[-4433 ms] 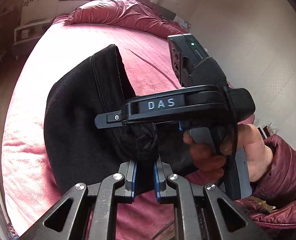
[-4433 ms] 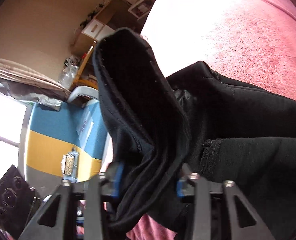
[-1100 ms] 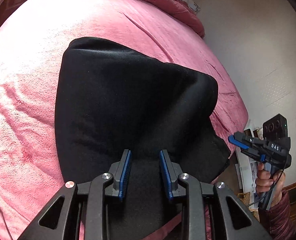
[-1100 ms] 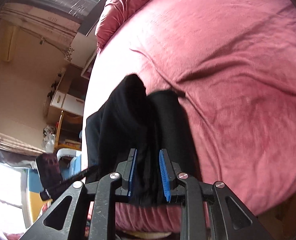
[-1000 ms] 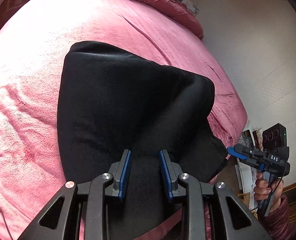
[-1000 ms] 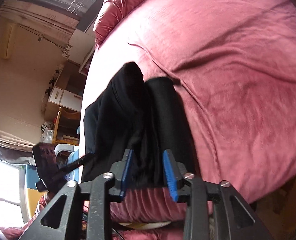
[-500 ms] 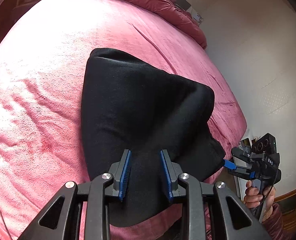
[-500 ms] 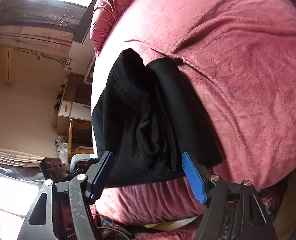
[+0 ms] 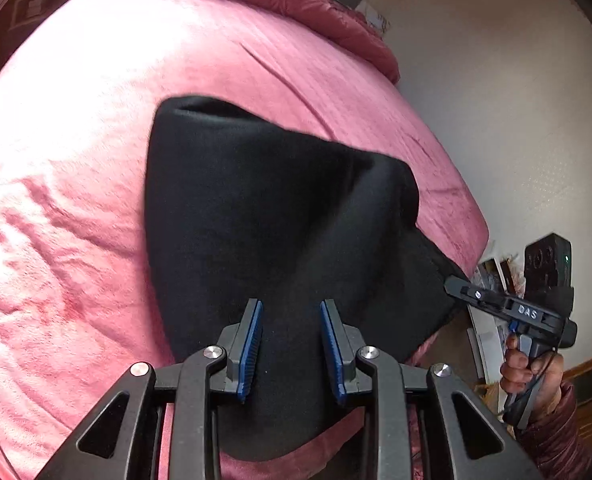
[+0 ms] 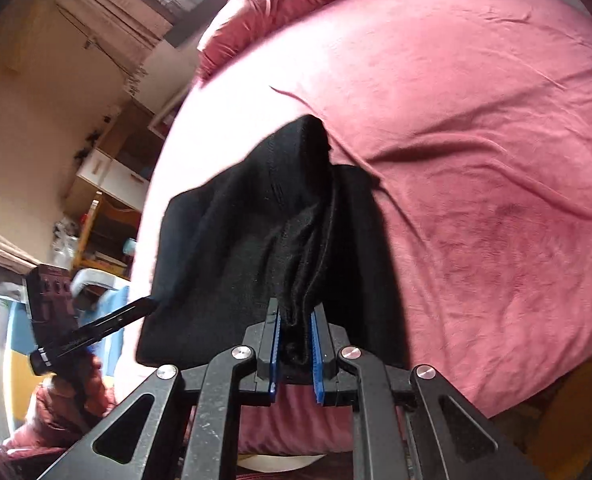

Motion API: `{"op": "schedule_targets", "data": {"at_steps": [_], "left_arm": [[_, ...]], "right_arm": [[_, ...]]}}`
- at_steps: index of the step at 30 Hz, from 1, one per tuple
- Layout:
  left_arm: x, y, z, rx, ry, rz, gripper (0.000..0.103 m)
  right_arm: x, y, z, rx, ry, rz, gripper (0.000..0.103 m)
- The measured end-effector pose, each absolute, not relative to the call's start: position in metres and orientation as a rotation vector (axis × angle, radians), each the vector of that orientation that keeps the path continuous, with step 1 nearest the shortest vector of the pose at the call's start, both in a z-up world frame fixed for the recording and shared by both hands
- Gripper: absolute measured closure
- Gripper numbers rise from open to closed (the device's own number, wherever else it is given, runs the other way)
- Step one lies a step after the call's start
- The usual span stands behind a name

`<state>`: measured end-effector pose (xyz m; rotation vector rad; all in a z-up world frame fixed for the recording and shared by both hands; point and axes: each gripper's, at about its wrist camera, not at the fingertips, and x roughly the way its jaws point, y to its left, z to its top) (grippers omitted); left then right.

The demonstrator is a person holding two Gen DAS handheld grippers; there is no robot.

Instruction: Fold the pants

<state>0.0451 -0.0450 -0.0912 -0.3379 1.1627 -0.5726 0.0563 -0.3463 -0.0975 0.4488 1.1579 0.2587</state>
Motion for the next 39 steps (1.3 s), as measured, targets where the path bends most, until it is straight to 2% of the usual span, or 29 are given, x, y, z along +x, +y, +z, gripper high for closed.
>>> {"op": "schedule_targets", "data": {"at_steps": [3,4,5,11,19,23,24,25,26,28,31,34,39], "left_arm": [[0.042,-0.055,-0.099,-0.289,1.168,-0.564,0.073],[0.042,-0.055,-0.098,-0.294,1.168,-0.568,0.073],[0.043,-0.053,-0.098,-0.307,1.169,-0.568,0.073],[0.044,-0.04,-0.101,-0.365,1.16,-0.567,0.073],[0.032,-0.045,-0.093,-0.302,1.122,-0.569,0.073],[0.031,-0.045,-0.09,-0.298,1.108,-0.569,0.073],[0.03,-0.045,-0.089,-0.297,1.104,-0.569,0.073],[0.029,-0.045,-0.088,-0.294,1.101,-0.57,0.073],[0.027,-0.048,-0.088,-0.291,1.098,-0.568,0.073],[0.026,-0.045,-0.086,-0.297,1.093,-0.567,0.073],[0.027,-0.04,-0.087,-0.318,1.092,-0.566,0.073],[0.027,-0.038,-0.088,-0.329,1.094,-0.563,0.073],[0.026,-0.034,-0.084,-0.313,1.088,-0.559,0.073]], "right_arm": [[0.054,-0.352,-0.114,0.493,1.184,0.248,0.088],[0.051,-0.357,-0.112,0.533,1.164,0.247,0.081],[0.047,-0.363,-0.107,0.564,1.14,0.244,0.08],[0.022,-0.379,-0.087,0.733,1.066,0.318,0.08],[0.03,-0.37,-0.134,0.928,1.146,0.219,0.08],[0.036,-0.36,-0.129,0.908,1.124,0.186,0.081],[0.035,-0.358,-0.126,0.897,1.121,0.179,0.082],[0.034,-0.356,-0.121,0.869,1.115,0.18,0.094],[0.031,-0.355,-0.116,0.84,1.112,0.179,0.102],[0.025,-0.357,-0.11,0.847,1.108,0.209,0.102],[0.018,-0.362,-0.114,0.886,1.116,0.258,0.094],[0.017,-0.365,-0.125,0.944,1.116,0.223,0.044],[0.029,-0.359,-0.131,0.932,1.104,0.175,0.047]]}}
